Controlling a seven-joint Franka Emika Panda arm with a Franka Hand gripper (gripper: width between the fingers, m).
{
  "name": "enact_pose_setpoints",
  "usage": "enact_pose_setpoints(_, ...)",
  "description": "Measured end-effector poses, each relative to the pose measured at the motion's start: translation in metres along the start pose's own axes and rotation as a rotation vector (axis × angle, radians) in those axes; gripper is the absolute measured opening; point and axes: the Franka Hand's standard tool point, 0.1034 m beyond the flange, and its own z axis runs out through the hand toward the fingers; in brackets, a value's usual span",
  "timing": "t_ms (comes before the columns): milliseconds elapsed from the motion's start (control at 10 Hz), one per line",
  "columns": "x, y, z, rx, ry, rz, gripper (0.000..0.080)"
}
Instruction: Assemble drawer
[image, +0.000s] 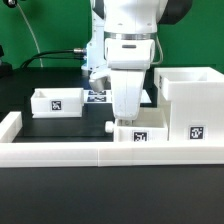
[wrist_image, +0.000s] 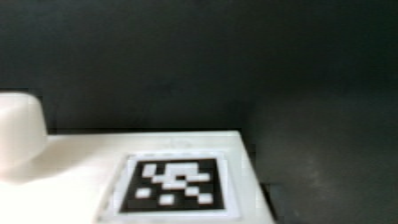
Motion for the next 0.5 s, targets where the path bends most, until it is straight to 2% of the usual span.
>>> enact_pose_setpoints(300, 0.0028, -0.0036, 0.001, 0.016, -0.004, -0.018, 0.0042)
enact_pose_setpoints(500, 0.0004, -0.003, 0.0007, 0.013, -0.015, -0.035, 0.0042)
